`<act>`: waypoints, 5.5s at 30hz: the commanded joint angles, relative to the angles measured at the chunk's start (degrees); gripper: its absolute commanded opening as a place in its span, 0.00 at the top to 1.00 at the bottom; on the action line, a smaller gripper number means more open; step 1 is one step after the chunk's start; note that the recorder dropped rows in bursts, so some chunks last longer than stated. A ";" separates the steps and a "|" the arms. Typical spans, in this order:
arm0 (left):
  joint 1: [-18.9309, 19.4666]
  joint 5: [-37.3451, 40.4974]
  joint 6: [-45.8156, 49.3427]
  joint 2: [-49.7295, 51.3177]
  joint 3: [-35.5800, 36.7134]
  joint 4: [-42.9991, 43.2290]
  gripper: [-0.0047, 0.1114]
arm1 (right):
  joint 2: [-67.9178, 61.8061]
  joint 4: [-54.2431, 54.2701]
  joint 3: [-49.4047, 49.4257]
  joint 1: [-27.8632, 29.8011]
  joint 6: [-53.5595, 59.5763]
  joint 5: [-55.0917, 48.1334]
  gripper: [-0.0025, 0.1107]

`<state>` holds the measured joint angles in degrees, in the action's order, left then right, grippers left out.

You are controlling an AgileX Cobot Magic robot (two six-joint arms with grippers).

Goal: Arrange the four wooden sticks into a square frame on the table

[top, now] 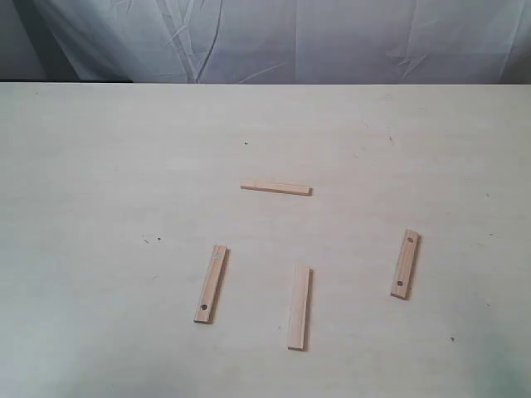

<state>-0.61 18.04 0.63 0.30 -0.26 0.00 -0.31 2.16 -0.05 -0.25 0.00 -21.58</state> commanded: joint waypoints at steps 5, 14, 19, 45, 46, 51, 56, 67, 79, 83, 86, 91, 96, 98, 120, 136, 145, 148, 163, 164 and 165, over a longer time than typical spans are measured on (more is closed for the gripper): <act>0.15 -0.68 0.00 -0.30 0.26 -0.35 0.96 | 0.31 0.24 0.05 0.25 0.00 0.72 0.98; 0.15 -0.68 0.00 -0.30 0.26 -0.35 0.96 | 0.31 0.24 0.05 0.25 0.00 0.86 0.98; 0.15 -0.68 0.00 -0.30 0.26 -0.35 0.96 | 0.31 0.24 0.05 0.25 0.00 0.86 0.98; 0.05 -1.82 0.00 -0.30 0.26 0.46 0.96 | 0.31 0.24 0.05 0.25 0.00 0.74 0.98; 0.05 -3.00 0.00 -0.30 0.26 0.00 0.96 | 0.31 0.24 0.05 0.25 0.00 0.74 0.98; 0.05 -13.12 0.00 -0.30 0.26 -0.73 0.96 | 0.31 0.24 0.05 0.25 0.00 0.74 0.98; 0.05 -21.73 0.00 -0.30 0.26 0.86 0.96 | 0.31 0.24 0.05 0.25 0.00 0.74 0.98; 0.05 -29.45 -0.63 -0.30 0.26 0.86 0.96 | 0.31 0.24 0.05 0.25 0.00 0.75 0.98; 0.05 -31.87 -0.63 -0.30 0.14 0.75 0.96 | 0.31 0.24 0.05 0.25 0.00 0.75 0.98; 0.05 -24.60 -0.63 -0.30 -5.48 1.78 0.96 | 0.31 0.24 0.05 0.25 0.00 0.65 0.98; 0.05 -7.45 -0.63 5.51 -16.21 6.07 0.96 | 0.31 0.24 0.05 0.25 0.00 0.65 0.98; 0.05 10.89 0.11 22.90 -31.54 5.12 0.96 | 0.31 0.24 0.05 0.25 0.00 0.65 0.98; -5.46 21.87 1.98 43.11 -41.41 -2.65 0.96 | 0.31 0.24 0.05 0.25 0.00 0.84 0.98; -8.73 23.05 1.98 51.49 -43.25 -4.35 0.96 | 0.31 0.24 0.05 0.25 0.00 0.84 0.98; -41.16 16.86 -15.67 100.71 -64.17 -8.00 0.96 | 0.31 0.24 0.05 0.25 0.00 0.66 0.98; -44.21 15.85 -23.14 104.22 -65.21 -11.90 0.96 | 0.31 0.24 0.05 0.25 0.00 0.66 0.98; -48.67 19.14 -36.81 110.53 -71.93 1.10 0.95 | 0.31 0.24 0.05 0.25 0.00 0.82 0.98; -48.67 19.42 -36.91 112.07 -71.99 1.10 0.88 | 0.31 0.24 0.05 0.25 0.00 0.82 0.98; -48.67 19.18 -37.04 116.43 -71.99 2.01 0.61 | 0.31 0.24 0.05 0.25 0.00 0.64 0.98; -48.67 19.18 -37.04 116.55 -71.99 2.01 0.61 | 0.31 0.24 0.05 0.25 0.00 0.64 0.98; -48.67 19.29 -37.04 116.90 -71.99 2.01 0.61 | 0.31 0.24 0.05 0.25 0.00 0.64 0.98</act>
<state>-48.90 37.33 -36.09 116.57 -71.99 1.47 -0.31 2.16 -0.05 -0.25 0.00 -21.58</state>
